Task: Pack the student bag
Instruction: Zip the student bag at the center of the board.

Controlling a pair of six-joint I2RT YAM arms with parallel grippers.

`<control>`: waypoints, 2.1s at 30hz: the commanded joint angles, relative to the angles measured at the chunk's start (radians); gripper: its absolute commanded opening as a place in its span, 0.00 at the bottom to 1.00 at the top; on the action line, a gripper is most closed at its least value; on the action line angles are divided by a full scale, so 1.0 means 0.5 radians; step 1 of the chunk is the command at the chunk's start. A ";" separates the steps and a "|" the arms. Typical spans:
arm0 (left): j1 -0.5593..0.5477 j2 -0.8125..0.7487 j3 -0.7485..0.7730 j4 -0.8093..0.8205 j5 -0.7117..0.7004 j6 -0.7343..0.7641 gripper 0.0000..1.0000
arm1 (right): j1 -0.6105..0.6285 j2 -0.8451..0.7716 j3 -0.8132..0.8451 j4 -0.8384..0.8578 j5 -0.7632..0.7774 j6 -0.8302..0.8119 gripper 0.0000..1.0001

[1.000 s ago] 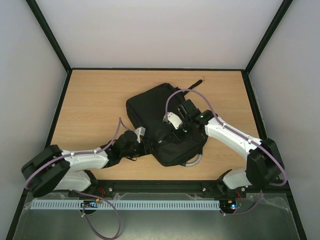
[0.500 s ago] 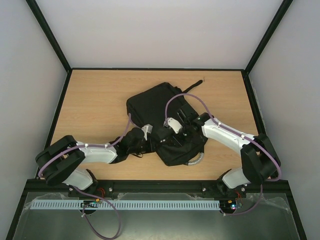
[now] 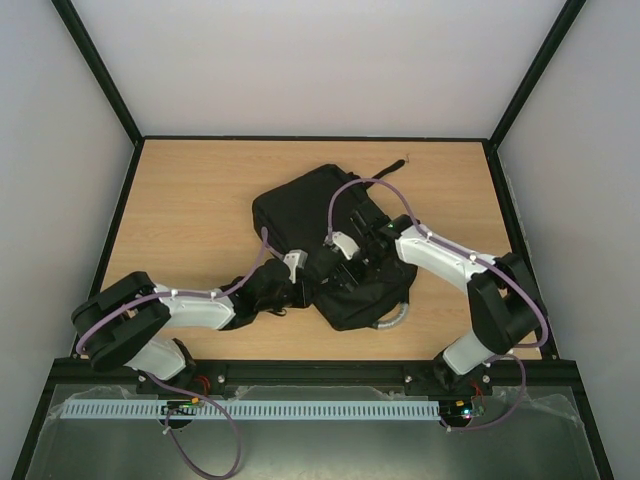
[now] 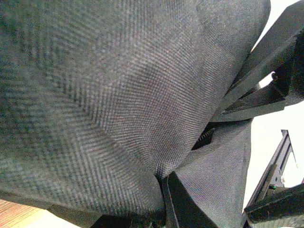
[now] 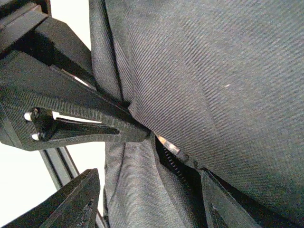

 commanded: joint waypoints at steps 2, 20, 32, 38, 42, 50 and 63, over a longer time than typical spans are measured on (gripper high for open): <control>-0.064 -0.066 -0.028 0.231 -0.048 0.132 0.02 | -0.052 0.183 0.057 -0.070 -0.301 0.070 0.59; -0.095 -0.072 -0.034 0.274 -0.097 0.165 0.02 | -0.056 0.332 0.190 -0.106 -0.685 0.034 0.47; -0.100 -0.121 -0.068 0.256 -0.128 0.161 0.02 | -0.056 0.282 0.168 -0.052 -0.508 0.104 0.05; -0.104 -0.157 -0.093 0.229 -0.142 0.178 0.02 | -0.056 0.278 0.267 -0.127 -0.353 0.087 0.01; -0.108 -0.184 -0.114 0.205 -0.136 0.194 0.08 | -0.056 0.306 0.473 -0.329 -0.206 -0.034 0.01; -0.105 -0.210 -0.136 0.223 -0.170 0.177 0.44 | -0.053 0.423 0.709 -0.593 -0.202 -0.164 0.01; -0.104 -0.215 -0.142 0.186 -0.261 0.162 0.02 | -0.053 0.561 1.004 -0.856 0.023 -0.233 0.02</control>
